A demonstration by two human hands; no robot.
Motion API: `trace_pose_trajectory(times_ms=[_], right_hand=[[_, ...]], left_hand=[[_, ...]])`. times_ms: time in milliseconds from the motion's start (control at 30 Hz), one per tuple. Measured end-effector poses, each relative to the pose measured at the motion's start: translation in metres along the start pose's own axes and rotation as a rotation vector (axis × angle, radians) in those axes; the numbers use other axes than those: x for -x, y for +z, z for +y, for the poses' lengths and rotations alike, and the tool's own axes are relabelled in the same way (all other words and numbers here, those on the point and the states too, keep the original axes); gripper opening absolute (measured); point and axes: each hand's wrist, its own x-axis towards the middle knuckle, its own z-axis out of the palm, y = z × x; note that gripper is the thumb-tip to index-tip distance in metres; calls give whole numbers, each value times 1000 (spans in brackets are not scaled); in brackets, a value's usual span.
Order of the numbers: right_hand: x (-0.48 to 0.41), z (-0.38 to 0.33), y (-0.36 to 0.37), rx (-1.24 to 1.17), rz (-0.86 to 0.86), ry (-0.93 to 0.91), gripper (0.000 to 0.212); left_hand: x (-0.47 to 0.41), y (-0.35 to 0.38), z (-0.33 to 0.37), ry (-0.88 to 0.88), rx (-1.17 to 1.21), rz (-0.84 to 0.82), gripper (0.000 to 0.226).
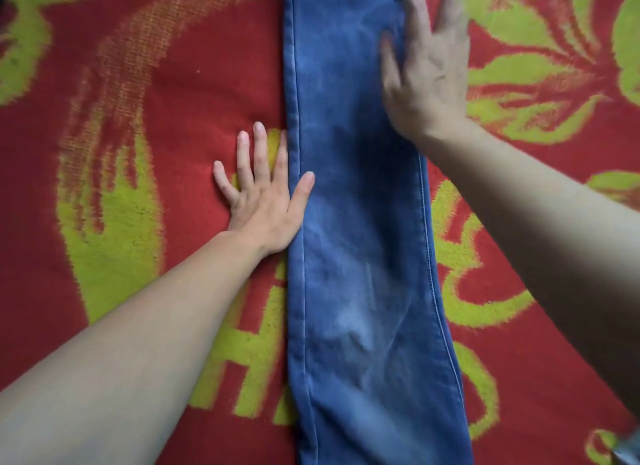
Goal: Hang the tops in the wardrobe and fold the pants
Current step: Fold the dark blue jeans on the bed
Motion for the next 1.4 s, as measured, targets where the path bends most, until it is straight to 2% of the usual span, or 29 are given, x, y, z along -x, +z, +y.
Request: trace_pose_trajectory(times_ms=[67,133,167,367,567,700,800,933,1033,1133,1200,1300,1400], right_hand=[[44,5,9,138,-181,-108,57],[80,12,16,264,-358,-77,62],[89,14,18,290,-384,-59,64],[100,8,9,280,-417,-6,65],[262,9,-23,205,-464,-9,66],[352,16,-50,223,-512,34,68],[401,15,-71,255,-557,63,70],[459,26,-90,297,-642,90,70],[495,30,-107,299,-692,125,69],[521,25,-121,168,-685,216,71],[540,24,-134,-9,-650,287,86],[578,17,-157,-267,-554,533,104],[610,24,-168,-407,-572,816,106]], left_hand=[[-1,1,0,-3,-27,10,71],[-1,2,-1,-1,-37,13,72],[-1,3,-1,3,-35,14,72],[-2,5,0,0,-27,18,74],[17,7,-3,22,88,145,81],[109,34,-3,109,161,124,82],[211,72,-7,134,104,63,84],[306,113,-4,-15,137,15,71],[369,131,8,-36,125,-30,79],[415,143,21,-124,213,-27,77],[439,150,32,-209,287,-3,74],[483,159,50,-343,388,-6,85],[517,179,56,-663,731,-112,99]])
